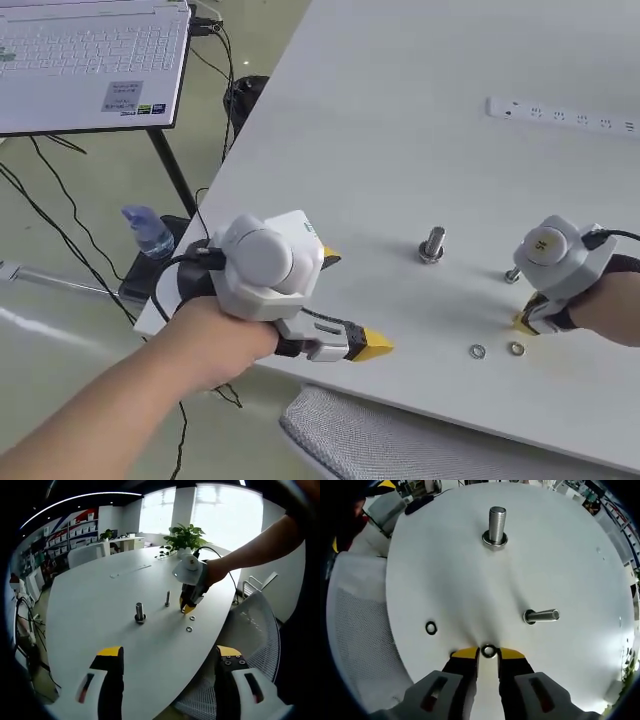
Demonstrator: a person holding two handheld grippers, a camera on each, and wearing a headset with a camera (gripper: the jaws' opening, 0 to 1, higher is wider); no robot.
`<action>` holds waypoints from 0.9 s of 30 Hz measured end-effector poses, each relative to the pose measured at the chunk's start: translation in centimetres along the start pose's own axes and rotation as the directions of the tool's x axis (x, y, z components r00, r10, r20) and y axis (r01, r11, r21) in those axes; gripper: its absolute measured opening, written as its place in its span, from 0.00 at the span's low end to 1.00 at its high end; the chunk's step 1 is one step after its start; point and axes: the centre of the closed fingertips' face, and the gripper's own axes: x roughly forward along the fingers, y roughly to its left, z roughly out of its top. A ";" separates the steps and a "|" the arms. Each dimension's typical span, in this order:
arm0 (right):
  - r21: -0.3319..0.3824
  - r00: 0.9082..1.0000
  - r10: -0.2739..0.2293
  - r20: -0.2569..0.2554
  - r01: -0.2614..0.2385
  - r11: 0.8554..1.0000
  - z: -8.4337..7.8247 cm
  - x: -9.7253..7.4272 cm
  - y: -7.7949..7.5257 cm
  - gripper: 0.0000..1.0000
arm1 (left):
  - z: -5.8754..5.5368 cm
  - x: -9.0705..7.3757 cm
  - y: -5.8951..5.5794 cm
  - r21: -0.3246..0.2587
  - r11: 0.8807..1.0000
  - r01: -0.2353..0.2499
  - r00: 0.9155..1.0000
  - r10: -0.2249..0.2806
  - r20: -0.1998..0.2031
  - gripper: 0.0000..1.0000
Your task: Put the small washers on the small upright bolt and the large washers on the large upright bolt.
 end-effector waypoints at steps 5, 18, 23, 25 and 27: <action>-0.030 1.000 0.001 0.015 -0.001 1.000 0.0 0.0 0.2 0.18 | -0.2 0.0 0.0 -0.004 1.000 -0.001 1.000 0.001 -0.003 0.73; -0.089 1.000 0.011 0.013 -0.010 0.996 -0.2 -0.1 0.0 0.14 | 0.2 0.3 0.1 -0.002 1.000 0.001 1.000 -0.001 0.001 0.73; -0.080 1.000 0.002 -0.003 -0.002 0.997 -0.2 0.0 0.0 0.14 | 0.2 0.3 0.3 -0.001 1.000 0.000 1.000 0.000 -0.002 0.73; -0.086 1.000 0.003 -0.007 -0.004 0.996 -0.2 0.0 0.0 0.13 | 0.2 0.4 0.2 0.000 1.000 0.001 1.000 -0.001 -0.002 0.73; -0.080 1.000 0.008 -0.009 -0.009 0.997 -0.2 -0.1 -0.1 0.12 | 0.3 0.5 0.2 0.001 1.000 0.001 1.000 -0.001 -0.002 0.73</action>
